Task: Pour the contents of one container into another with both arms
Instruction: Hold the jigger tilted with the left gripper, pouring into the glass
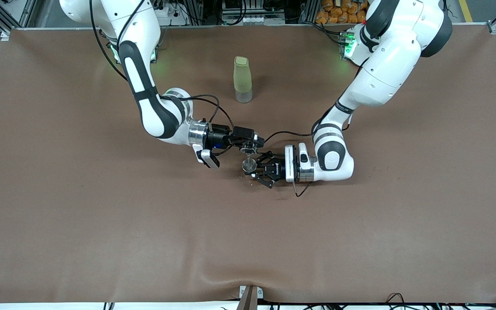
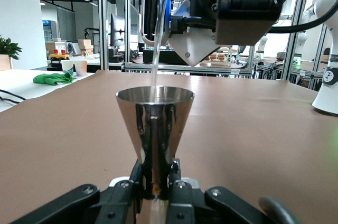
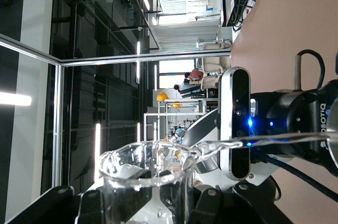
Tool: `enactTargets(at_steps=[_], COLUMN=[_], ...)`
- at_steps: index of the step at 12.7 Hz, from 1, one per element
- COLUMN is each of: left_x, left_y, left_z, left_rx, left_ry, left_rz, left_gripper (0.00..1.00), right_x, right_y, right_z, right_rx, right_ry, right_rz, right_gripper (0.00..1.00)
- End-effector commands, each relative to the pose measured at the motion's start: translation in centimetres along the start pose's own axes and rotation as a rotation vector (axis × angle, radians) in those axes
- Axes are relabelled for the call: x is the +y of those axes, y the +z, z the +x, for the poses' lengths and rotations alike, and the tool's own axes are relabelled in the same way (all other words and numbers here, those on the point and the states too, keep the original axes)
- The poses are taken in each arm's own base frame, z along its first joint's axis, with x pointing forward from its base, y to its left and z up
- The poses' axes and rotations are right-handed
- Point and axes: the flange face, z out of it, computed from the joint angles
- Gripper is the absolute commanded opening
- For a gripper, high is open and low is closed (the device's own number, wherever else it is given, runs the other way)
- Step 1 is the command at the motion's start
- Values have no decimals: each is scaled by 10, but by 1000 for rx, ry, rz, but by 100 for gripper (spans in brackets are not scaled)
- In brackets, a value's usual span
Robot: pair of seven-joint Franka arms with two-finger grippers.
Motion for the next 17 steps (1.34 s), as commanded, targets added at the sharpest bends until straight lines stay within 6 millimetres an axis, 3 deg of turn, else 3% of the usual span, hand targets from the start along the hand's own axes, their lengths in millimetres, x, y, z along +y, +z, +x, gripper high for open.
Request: enactTargets(at_steps=[1,14,17], left_x=[1,1,-3], left_y=[-4,-3,-9], left_z=[9,10,11], left_rx=[-1,0,3], left_ry=[-3,-4,-2], left_rz=[4,3,12], left_gripper=[0,0,0], right_x=[-6,-13,-17], right_y=[-4,2,2], right_z=[2,6,9], right_rx=[-11,-10,-24], right_ry=[61,252,198], right_rz=[10,30,26], right_gripper=[0,0,0])
